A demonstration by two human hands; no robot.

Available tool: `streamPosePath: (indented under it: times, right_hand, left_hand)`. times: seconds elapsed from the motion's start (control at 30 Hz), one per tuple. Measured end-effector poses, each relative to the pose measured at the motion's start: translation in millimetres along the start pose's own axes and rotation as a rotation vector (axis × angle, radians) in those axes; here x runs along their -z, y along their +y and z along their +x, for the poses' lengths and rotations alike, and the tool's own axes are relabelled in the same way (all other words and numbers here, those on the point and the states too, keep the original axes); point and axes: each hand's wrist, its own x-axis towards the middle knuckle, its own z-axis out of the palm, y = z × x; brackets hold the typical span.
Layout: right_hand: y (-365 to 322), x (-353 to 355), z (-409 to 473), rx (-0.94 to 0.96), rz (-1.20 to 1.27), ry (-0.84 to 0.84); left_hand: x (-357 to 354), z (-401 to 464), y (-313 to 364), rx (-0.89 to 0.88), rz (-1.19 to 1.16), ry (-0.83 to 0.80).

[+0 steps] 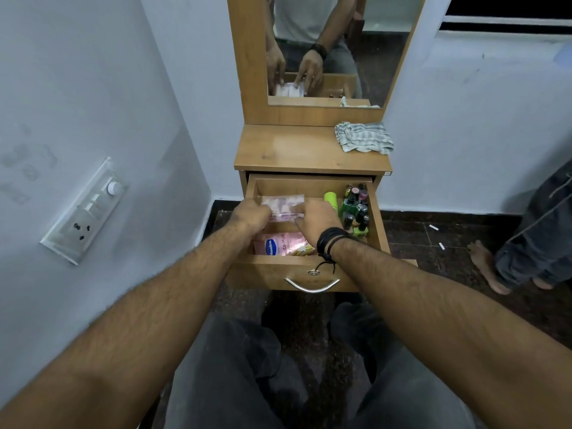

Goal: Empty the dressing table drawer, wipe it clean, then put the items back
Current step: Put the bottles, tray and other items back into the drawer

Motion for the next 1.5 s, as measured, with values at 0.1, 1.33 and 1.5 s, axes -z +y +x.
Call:
streamPosePath:
  times: [0.1,1.33,1.5]
  right_hand:
    - [1,-5,13,0.004,-0.012,-0.018]
    - [8,-50,52,-0.006,-0.265,-0.225]
    - [11,-45,51,-0.002,-0.228,-0.248]
  left_hand:
    - [-1,8,1,-0.038,0.105,0.019]
    - [-39,31,-3,-0.28,1.09,-0.05]
    - [-37,28,-4,-0.363,1.102,-0.083]
